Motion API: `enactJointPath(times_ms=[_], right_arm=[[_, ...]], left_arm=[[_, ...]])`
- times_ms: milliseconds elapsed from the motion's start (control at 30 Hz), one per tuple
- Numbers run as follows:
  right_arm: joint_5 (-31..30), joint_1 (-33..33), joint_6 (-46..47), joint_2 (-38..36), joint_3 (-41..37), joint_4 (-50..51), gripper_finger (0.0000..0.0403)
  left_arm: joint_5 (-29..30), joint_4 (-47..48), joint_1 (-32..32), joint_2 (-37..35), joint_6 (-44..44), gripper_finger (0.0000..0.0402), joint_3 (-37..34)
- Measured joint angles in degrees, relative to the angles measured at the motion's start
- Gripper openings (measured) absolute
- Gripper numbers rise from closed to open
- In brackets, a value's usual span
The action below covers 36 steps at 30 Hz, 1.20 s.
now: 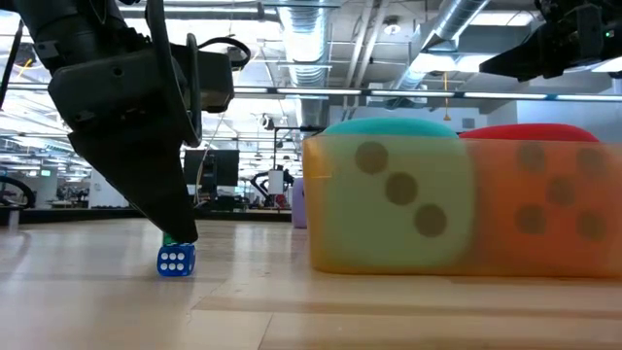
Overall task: Pick & Place Dice
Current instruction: Put the small green dice into the orange bin
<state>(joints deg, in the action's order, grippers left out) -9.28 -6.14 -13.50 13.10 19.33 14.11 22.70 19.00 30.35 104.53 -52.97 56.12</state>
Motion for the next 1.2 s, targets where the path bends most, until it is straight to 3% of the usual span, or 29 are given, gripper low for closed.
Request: enactJointPath(times_ms=[767, 1200], right_arm=[[0.01, 0.01, 0.00, 0.00, 0.00, 0.00, 0.0000], [0.01, 0.01, 0.00, 0.00, 0.00, 0.00, 0.0000]], left_arm=[[-0.02, 0.04, 0.11, 0.00, 0.00, 0.0294, 0.00], [-1.07, 0.04, 0.11, 0.00, 0.24, 0.0199, 0.02]])
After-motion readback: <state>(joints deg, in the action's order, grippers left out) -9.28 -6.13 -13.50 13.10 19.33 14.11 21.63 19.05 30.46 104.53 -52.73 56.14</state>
